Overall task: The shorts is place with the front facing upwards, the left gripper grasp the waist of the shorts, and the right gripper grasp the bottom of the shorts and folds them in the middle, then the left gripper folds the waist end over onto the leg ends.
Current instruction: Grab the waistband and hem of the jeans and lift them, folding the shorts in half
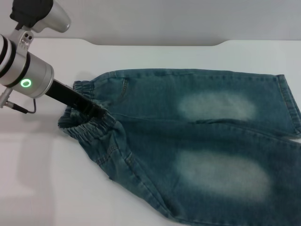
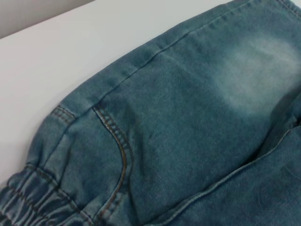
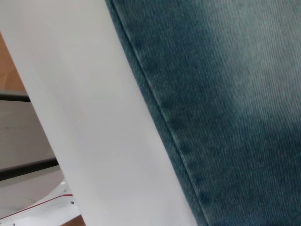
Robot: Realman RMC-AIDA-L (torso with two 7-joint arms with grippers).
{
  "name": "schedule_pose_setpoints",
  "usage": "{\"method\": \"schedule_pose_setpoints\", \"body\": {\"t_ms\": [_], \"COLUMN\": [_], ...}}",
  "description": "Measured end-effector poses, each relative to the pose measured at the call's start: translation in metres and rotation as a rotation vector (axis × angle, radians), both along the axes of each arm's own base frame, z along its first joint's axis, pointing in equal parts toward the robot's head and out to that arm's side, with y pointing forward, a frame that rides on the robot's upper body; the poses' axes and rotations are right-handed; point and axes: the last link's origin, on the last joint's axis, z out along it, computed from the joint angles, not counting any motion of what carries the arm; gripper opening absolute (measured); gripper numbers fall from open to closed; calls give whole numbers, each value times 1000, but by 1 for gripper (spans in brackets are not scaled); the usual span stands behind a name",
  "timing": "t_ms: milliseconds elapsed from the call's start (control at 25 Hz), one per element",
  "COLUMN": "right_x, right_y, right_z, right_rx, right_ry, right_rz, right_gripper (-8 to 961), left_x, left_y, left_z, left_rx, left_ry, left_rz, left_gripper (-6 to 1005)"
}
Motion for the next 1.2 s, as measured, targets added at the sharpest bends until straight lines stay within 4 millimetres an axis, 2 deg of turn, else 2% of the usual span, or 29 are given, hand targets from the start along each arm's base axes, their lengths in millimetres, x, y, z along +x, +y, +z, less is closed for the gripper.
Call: {"method": "schedule_pose_setpoints", "body": {"t_ms": [440,960,1200], "right_x": [1,-1,1], "right_y": [0,13,5], "right_z": [-3,4,8], "right_rx": [-15,114,83], "right_ry": [-9,83,111], "right_rz": [1,6,-14], "right_gripper": [555,555,555], "left_x": [1,2,1], "left_y": [0,1,2], "left_z": [0,1,2], "left_rx": [-1,6,12], "left_ry": [0,1,2], "left_rz": [-3,-11,-12], "left_gripper": [32,33,33]}}
